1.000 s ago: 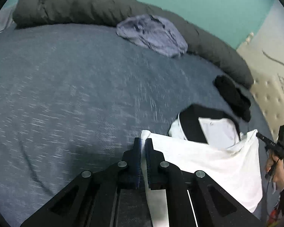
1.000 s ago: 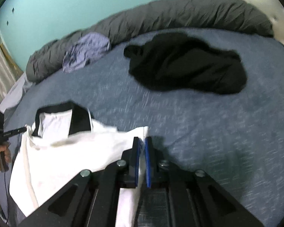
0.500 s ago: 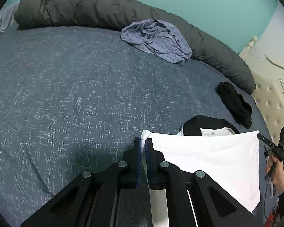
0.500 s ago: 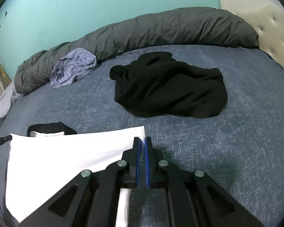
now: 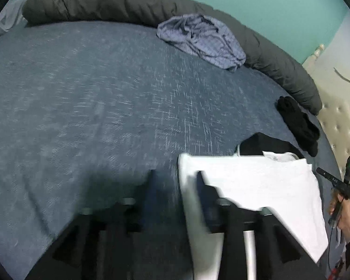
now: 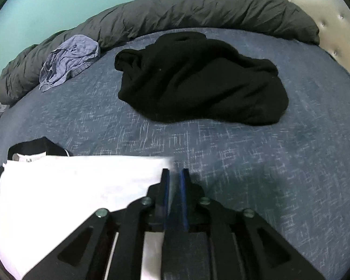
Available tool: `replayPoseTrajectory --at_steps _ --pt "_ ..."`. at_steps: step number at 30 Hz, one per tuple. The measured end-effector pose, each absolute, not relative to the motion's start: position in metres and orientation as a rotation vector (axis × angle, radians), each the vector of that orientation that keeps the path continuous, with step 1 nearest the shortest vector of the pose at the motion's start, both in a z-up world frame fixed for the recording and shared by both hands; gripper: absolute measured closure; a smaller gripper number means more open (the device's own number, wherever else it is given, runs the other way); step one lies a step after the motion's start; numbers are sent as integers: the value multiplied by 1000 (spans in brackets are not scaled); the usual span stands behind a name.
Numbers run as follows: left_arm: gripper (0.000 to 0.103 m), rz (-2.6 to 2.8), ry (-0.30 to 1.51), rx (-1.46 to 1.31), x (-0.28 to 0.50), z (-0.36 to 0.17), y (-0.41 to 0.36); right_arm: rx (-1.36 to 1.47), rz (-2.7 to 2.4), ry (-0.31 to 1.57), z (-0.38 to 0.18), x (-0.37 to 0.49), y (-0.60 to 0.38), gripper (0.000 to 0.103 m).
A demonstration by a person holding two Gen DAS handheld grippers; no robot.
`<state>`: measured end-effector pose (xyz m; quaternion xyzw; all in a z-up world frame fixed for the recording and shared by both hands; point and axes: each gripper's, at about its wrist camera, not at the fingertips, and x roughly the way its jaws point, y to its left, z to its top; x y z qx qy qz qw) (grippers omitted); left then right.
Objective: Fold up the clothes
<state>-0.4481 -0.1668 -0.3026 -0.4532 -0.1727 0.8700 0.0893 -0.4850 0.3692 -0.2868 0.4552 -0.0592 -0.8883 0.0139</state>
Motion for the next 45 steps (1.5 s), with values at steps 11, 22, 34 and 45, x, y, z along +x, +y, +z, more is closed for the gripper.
replayPoseTrajectory --at_steps 11,22,34,45 --pt "51 2468 -702 -1305 -289 -308 -169 1334 -2508 -533 -272 -361 403 64" --pt "51 2490 -624 -1310 -201 -322 -139 1430 -2405 -532 -281 -238 401 58" --pt "95 2452 -626 -1279 -185 -338 -133 1445 -2425 -574 -300 -204 383 89" --pt "98 2472 -652 -1214 -175 -325 -151 1398 -2506 -644 -285 -200 415 99"
